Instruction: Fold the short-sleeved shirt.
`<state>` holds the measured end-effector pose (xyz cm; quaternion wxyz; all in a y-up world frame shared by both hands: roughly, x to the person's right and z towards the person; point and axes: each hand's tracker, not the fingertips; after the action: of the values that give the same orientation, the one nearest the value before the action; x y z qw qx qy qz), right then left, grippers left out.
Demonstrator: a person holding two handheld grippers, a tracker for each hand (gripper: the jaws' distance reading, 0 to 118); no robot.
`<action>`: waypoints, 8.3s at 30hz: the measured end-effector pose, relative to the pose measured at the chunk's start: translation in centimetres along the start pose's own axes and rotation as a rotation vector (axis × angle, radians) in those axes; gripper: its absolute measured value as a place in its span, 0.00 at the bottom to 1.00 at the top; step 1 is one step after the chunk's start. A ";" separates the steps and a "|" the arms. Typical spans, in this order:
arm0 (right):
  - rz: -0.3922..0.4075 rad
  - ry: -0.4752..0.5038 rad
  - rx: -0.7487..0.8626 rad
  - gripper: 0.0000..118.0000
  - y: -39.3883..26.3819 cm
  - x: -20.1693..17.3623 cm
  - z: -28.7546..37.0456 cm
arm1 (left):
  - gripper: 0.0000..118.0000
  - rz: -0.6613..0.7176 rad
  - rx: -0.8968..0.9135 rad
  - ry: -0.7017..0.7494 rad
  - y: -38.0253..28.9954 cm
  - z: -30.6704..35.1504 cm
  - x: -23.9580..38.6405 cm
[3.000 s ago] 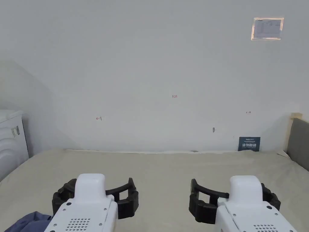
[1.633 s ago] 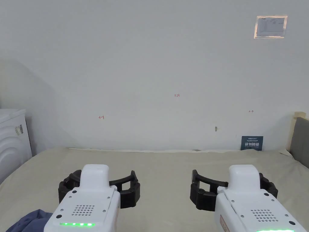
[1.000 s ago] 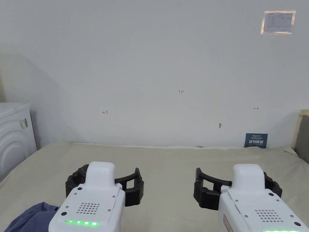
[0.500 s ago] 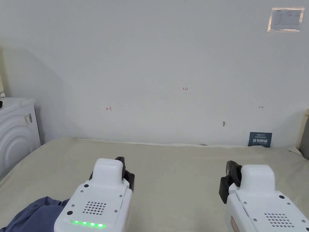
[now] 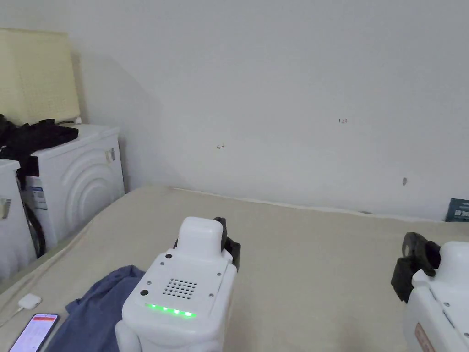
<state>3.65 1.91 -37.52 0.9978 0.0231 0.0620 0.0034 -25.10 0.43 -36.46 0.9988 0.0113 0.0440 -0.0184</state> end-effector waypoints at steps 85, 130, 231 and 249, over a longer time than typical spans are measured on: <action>-0.021 0.116 -0.375 0.00 -14.6 -3.9 -13.2 | 0.07 0.152 -0.313 -0.006 -8.5 -21.4 -14.4; -0.083 -0.172 -0.315 0.00 -13.5 9.3 -6.7 | 1.00 -0.110 -0.707 -0.643 -24.3 -16.0 23.7; 0.230 0.636 -0.841 1.00 -27.3 -10.2 -34.4 | 0.06 0.162 -0.591 0.057 -20.5 -10.6 -7.1; 0.368 0.579 -0.971 0.02 -33.5 -10.9 -39.3 | 0.06 0.127 -0.624 0.070 -21.5 -10.9 -7.1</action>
<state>-11.88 -29.86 -76.69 0.8197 -0.4275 0.3180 0.2103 -33.95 -20.49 -47.15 0.9511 -0.2922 0.0810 0.0588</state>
